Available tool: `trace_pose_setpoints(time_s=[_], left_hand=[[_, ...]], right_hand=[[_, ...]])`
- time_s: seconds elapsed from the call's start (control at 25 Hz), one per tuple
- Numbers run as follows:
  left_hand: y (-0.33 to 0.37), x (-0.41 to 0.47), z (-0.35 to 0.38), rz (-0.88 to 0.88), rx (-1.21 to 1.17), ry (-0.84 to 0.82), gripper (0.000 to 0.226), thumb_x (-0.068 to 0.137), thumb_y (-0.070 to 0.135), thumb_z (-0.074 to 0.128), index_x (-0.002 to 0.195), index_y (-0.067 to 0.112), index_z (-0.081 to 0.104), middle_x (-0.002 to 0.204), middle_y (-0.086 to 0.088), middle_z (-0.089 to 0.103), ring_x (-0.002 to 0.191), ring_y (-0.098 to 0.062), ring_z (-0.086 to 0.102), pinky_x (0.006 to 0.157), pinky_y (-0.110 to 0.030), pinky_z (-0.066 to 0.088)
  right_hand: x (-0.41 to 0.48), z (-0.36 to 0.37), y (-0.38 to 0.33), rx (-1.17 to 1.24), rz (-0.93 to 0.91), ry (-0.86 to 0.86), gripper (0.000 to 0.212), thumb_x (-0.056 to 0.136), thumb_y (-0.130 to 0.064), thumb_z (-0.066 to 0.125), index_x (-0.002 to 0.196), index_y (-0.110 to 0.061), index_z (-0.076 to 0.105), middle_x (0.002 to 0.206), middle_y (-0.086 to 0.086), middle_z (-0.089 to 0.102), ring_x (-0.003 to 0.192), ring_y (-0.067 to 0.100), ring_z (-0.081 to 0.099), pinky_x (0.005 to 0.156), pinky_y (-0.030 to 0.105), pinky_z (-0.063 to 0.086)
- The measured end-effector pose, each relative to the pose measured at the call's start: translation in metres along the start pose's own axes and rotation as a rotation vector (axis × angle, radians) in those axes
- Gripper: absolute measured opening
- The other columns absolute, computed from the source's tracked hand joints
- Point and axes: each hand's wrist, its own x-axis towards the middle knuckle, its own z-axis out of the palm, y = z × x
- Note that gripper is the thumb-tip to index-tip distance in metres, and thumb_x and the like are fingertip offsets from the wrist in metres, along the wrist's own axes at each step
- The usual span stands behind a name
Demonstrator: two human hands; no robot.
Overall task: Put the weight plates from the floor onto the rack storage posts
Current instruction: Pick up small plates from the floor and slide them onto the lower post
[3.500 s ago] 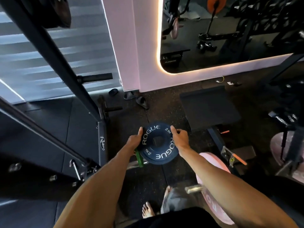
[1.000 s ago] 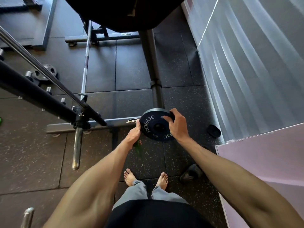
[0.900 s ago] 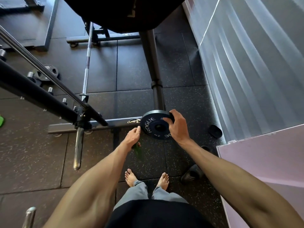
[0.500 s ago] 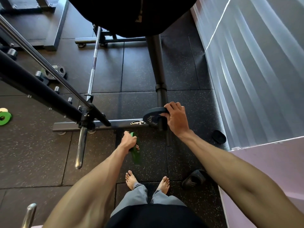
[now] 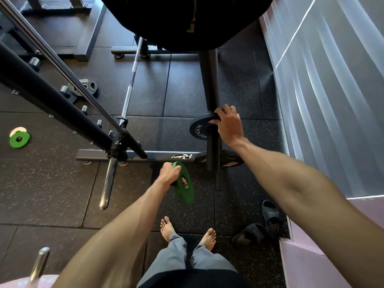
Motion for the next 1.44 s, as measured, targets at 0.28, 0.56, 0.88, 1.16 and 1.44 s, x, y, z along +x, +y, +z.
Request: trace_pose_setpoints(time_s=[0.28, 0.56, 0.88, 1.16, 1.44], left_hand=[[0.004, -0.006, 0.003, -0.071, -0.167, 0.005, 0.011, 0.097, 0.009, 0.053, 0.101, 0.001, 0.058, 0.088, -0.017, 0.064, 0.058, -0.020, 0.067, 0.054, -0.031, 0.058], [0.025, -0.015, 0.010, -0.267, -0.485, -0.179, 0.011, 0.097, 0.002, 0.045, 0.108, 0.003, 0.043, 0.094, -0.022, 0.065, 0.046, -0.029, 0.068, 0.047, -0.040, 0.059], [0.028, -0.011, 0.027, -0.371, -0.474, -0.300, 0.014, 0.095, 0.005, 0.047, 0.108, -0.001, 0.047, 0.103, -0.023, 0.064, 0.082, -0.032, 0.067, 0.063, -0.048, 0.061], [0.040, -0.011, 0.039, -0.442, -0.385, -0.398, 0.017, 0.097, 0.010, 0.042, 0.094, -0.003, 0.053, 0.082, -0.020, 0.062, 0.067, -0.028, 0.064, 0.049, -0.035, 0.059], [0.051, 0.008, 0.043, -0.421, -0.347, -0.262, 0.021, 0.098, 0.011, 0.040, 0.080, 0.006, 0.049, 0.063, -0.008, 0.050, 0.040, -0.013, 0.047, 0.039, -0.019, 0.035]], right_hand=[[0.022, 0.009, 0.004, -0.017, 0.044, 0.025, 0.040, 0.091, -0.032, 0.065, 0.127, -0.015, 0.057, 0.127, 0.010, 0.056, 0.117, 0.031, 0.051, 0.100, 0.044, 0.044], [-0.123, 0.020, 0.030, 0.041, 0.084, 0.032, 0.055, 0.086, 0.001, 0.049, 0.139, -0.011, 0.040, 0.144, 0.019, 0.039, 0.134, 0.033, 0.041, 0.111, 0.052, 0.036], [-0.228, 0.030, 0.028, 0.148, 0.002, -0.370, 0.044, 0.091, -0.031, 0.064, 0.130, -0.016, 0.051, 0.125, 0.001, 0.057, 0.116, 0.017, 0.053, 0.102, 0.035, 0.045], [-0.224, 0.019, 0.031, 0.204, 0.181, -0.218, 0.021, 0.101, -0.030, 0.051, 0.110, -0.012, 0.056, 0.091, 0.005, 0.069, 0.077, 0.022, 0.067, 0.069, 0.039, 0.056], [-0.196, 0.013, 0.036, 0.171, 0.217, -0.187, 0.026, 0.102, -0.031, 0.048, 0.111, -0.009, 0.057, 0.086, 0.010, 0.071, 0.074, 0.029, 0.069, 0.066, 0.043, 0.055]])
